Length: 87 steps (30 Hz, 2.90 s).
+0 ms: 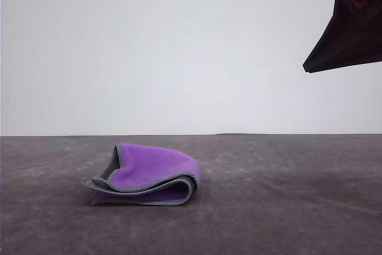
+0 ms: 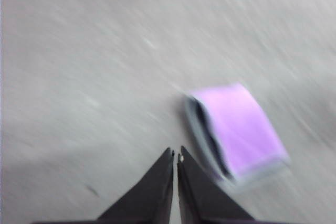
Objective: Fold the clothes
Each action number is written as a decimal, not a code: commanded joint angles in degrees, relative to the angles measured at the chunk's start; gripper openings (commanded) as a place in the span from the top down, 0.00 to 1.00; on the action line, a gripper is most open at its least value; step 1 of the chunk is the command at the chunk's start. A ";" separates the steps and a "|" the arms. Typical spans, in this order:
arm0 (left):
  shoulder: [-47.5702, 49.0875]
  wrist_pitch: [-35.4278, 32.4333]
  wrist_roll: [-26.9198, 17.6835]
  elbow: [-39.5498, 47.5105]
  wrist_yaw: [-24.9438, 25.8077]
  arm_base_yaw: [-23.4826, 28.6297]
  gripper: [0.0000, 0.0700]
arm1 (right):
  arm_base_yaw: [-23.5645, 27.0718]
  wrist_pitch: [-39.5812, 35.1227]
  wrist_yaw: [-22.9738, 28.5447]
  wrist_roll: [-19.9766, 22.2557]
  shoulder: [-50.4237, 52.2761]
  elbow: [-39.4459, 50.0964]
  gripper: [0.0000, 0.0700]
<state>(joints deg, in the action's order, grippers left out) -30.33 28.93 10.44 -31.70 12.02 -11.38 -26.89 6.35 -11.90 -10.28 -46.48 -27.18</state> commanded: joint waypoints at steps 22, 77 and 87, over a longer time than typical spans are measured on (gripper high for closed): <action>30.19 -19.74 -8.48 28.27 -8.63 12.49 1.00 | -0.24 -0.76 -0.02 0.50 -0.15 -0.42 0.98; 30.15 -22.54 -8.48 30.96 -10.10 12.81 1.00 | 28.39 4.59 15.41 9.60 45.12 24.07 0.98; 30.15 -22.56 -8.48 30.94 -10.10 12.81 1.00 | 28.37 2.76 14.93 8.81 46.27 26.49 0.98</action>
<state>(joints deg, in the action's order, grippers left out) -0.25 7.05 2.48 -1.85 1.85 1.43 1.48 9.55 3.03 -0.54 -0.30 -0.97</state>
